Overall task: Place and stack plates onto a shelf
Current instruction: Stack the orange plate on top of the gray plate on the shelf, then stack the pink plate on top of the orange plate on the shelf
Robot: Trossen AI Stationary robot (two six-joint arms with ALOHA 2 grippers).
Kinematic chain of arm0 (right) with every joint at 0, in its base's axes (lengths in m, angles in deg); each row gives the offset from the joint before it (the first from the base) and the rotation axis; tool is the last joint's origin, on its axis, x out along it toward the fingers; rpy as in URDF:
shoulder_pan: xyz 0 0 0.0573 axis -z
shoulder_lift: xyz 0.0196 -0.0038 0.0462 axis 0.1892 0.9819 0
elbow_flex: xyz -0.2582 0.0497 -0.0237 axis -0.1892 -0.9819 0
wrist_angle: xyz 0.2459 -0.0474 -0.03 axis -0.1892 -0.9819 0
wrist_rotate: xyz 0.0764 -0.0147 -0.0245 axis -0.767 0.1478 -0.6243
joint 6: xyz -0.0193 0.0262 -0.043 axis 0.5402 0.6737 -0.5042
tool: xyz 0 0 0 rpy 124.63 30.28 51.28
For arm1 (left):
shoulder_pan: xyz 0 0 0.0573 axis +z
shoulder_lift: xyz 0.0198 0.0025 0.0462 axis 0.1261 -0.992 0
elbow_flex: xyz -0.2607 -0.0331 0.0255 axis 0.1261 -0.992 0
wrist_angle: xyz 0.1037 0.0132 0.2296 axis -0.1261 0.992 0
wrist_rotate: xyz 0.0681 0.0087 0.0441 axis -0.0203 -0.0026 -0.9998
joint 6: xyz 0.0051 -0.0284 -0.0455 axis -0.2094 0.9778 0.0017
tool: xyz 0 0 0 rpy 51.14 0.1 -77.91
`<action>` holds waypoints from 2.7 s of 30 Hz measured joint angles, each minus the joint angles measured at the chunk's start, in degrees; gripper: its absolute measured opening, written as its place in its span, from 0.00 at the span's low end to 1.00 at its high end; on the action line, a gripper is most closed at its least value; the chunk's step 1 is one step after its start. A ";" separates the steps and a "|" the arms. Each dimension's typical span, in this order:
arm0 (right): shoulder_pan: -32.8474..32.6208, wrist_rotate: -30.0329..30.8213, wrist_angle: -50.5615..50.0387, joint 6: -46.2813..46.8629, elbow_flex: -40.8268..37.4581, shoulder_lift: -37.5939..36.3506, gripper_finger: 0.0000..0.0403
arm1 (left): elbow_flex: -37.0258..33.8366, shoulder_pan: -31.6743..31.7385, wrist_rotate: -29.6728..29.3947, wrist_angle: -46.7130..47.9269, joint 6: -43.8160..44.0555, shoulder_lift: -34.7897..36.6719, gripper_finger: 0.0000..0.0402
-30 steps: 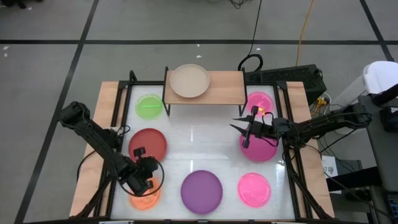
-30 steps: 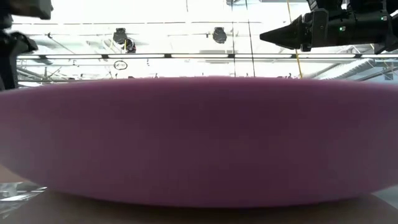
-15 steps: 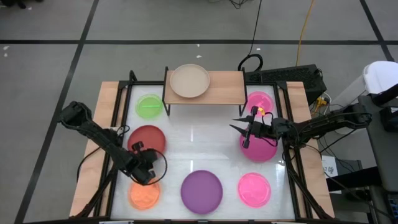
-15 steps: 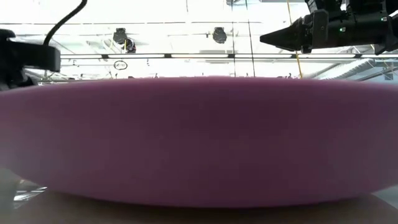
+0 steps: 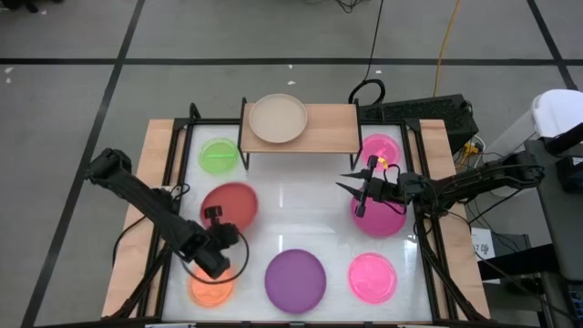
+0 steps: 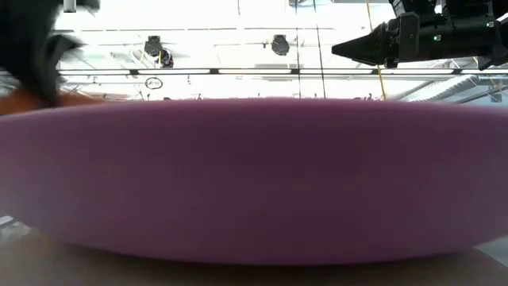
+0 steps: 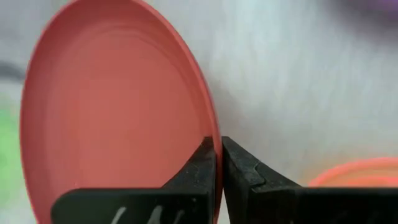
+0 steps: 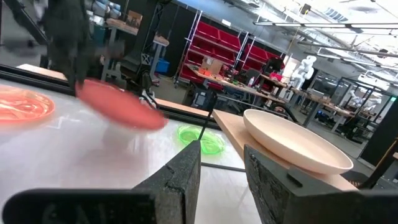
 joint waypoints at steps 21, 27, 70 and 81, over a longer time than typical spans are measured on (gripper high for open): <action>0.00 -0.04 -0.04 1.42 0.00 0.00 0.26 | 21.65 35.22 -14.45 -13.51 -79.27 -0.03 0.05; 0.00 -0.04 -0.31 1.25 0.00 0.00 0.26 | 21.65 45.57 -1.00 -23.58 -85.34 -0.01 0.05; -4.20 19.59 -21.84 0.11 7.62 -1.76 0.26 | 5.18 23.70 -20.78 -26.21 -38.26 18.74 0.31; -6.76 16.00 -61.59 13.37 25.58 -1.44 0.26 | -22.03 16.42 -28.44 -77.72 -53.53 21.94 0.29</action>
